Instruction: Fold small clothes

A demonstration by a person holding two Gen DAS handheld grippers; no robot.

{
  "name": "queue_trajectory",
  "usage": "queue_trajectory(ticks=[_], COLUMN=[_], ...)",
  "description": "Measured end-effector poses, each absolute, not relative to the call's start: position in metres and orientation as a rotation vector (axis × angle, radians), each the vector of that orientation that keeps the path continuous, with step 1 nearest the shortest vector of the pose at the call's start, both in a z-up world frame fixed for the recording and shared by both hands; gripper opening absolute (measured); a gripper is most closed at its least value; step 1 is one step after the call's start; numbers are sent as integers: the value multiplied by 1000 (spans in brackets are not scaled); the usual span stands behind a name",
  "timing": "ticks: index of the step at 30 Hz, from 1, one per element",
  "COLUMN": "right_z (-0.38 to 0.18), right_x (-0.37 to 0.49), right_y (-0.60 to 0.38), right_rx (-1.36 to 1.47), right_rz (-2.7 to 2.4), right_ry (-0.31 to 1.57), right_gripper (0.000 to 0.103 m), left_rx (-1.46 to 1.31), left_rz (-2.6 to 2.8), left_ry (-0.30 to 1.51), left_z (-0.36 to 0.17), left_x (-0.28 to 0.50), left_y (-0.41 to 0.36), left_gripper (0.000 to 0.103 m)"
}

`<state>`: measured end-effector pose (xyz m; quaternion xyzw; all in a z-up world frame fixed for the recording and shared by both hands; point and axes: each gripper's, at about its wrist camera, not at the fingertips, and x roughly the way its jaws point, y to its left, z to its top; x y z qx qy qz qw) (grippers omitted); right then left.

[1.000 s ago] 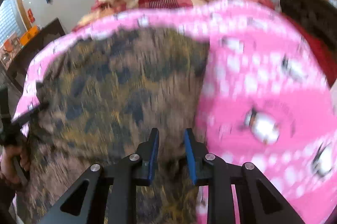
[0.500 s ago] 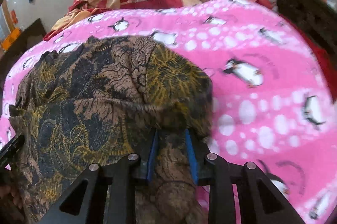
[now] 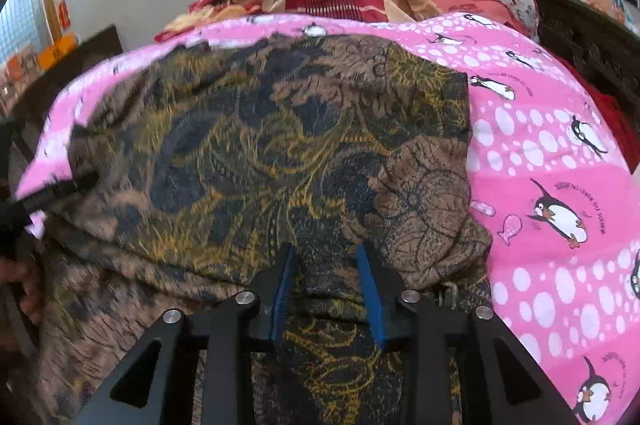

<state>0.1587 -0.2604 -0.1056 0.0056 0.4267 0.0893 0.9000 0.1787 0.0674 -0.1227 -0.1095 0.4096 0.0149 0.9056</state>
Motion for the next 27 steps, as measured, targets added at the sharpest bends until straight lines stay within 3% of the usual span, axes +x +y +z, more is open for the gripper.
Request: queue_trajectory(ticks=[3, 15, 22, 25, 27], right_z=[-108, -108, -110, -110, -109], right_x=[159, 161, 162, 162, 163], right_y=[-266, -265, -263, -262, -258], right_rx=[52, 43, 32, 33, 28], right_rz=[221, 221, 217, 234, 284], right_ry=[884, 885, 884, 888, 910], right_gripper=[41, 43, 44, 54, 73], left_rx=[-227, -214, -172, -150, -119], left_rz=[31, 29, 58, 3, -36], left_ry=[846, 858, 838, 827, 825], left_z=[-122, -121, -81, -66, -60], left_x=[179, 180, 148, 113, 86], left_y=[67, 66, 81, 82, 84], left_gripper=[76, 76, 76, 76, 76])
